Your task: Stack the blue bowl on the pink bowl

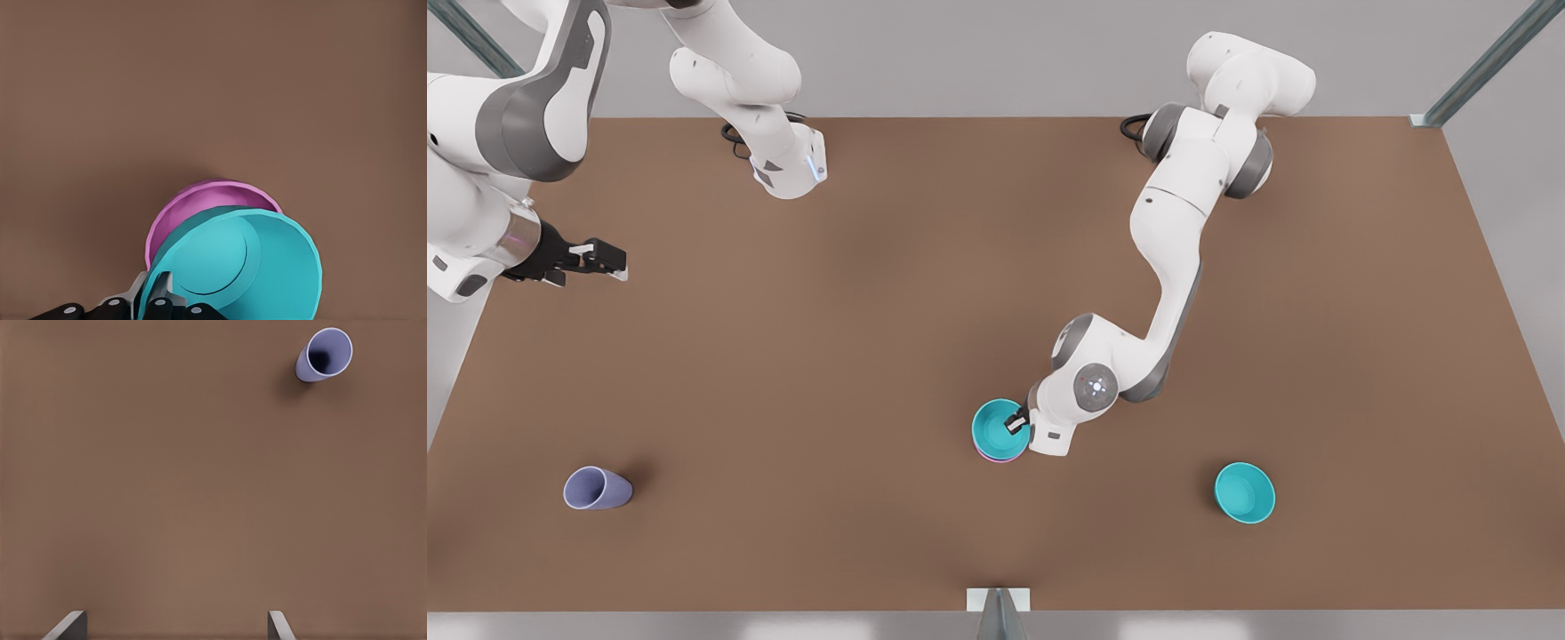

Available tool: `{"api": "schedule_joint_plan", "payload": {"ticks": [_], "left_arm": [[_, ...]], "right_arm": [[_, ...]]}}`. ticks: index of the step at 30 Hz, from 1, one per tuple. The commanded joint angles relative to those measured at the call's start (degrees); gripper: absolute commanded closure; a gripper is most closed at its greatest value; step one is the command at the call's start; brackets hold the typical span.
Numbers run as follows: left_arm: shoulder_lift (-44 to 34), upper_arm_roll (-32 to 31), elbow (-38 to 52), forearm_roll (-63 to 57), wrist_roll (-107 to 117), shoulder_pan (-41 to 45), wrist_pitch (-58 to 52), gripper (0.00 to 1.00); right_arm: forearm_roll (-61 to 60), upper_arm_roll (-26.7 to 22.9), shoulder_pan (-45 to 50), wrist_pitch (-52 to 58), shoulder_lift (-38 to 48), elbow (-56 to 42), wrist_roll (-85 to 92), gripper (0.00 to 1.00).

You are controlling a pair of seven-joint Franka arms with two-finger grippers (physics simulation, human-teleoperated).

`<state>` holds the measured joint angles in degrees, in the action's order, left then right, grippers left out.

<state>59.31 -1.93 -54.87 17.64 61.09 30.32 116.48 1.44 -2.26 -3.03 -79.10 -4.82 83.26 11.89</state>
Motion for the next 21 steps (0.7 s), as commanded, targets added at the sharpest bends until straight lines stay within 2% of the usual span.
{"api": "schedule_joint_plan", "payload": {"ticks": [1, 2, 4, 5, 7, 10, 12, 13, 14, 21], "left_arm": [[0.0, 0.0, 0.0, 0.1, 3.9, 0.0, 0.2, 0.76], [0.0, 0.0, 0.0, 0.1, 3.6, 0.0, 0.2, 0.00], [-0.3, 0.0, 0.0, 0.0, 3.6, -0.2, 0.0, 0.00], [-3.7, 0.2, 0.0, -0.7, 3.5, -3.1, -6.2, 0.00], [-15.5, 0.2, 0.0, -12.7, -9.5, -10.7, -32.7, 0.00], [-26.0, 0.3, 0.2, -23.4, -37.0, -12.7, -46.8, 0.00], [-29.4, 1.5, 0.1, -25.5, -51.8, -13.2, -49.6, 0.00], [-33.0, 1.5, -3.7, -25.7, -60.0, -15.4, -47.9, 0.00], [-39.6, 1.3, -14.3, -25.3, -61.5, -16.3, -40.4, 0.00], [-41.0, 1.1, -16.1, -24.9, -61.3, -16.0, -38.5, 0.00]], "right_arm": [[0.0, 0.0, 0.0, -0.1, 0.0, 0.0, 0.4, 0.00], [0.0, 0.0, 0.0, -0.1, 0.0, 0.0, 0.4, 0.00], [0.0, 0.0, 0.0, -0.1, 0.0, 0.1, 0.4, 0.00], [0.0, 0.0, 0.0, -0.2, 0.0, 0.2, 0.4, 0.00], [0.0, 0.0, 0.0, -0.2, 0.0, 0.2, 0.4, 0.00], [0.0, -0.1, 0.0, -0.3, 0.1, 0.4, 0.4, 0.00], [-0.1, 0.0, 0.0, -0.3, 0.2, 0.4, 0.4, 0.00], [-0.1, 0.0, 0.0, -0.2, 0.2, 0.4, 0.4, 0.00], [-0.1, 0.0, 0.0, -0.3, 0.2, 0.4, 0.4, 0.00], [-0.8, -0.4, 0.0, -0.3, 0.2, 1.0, 0.3, 0.00]]}}
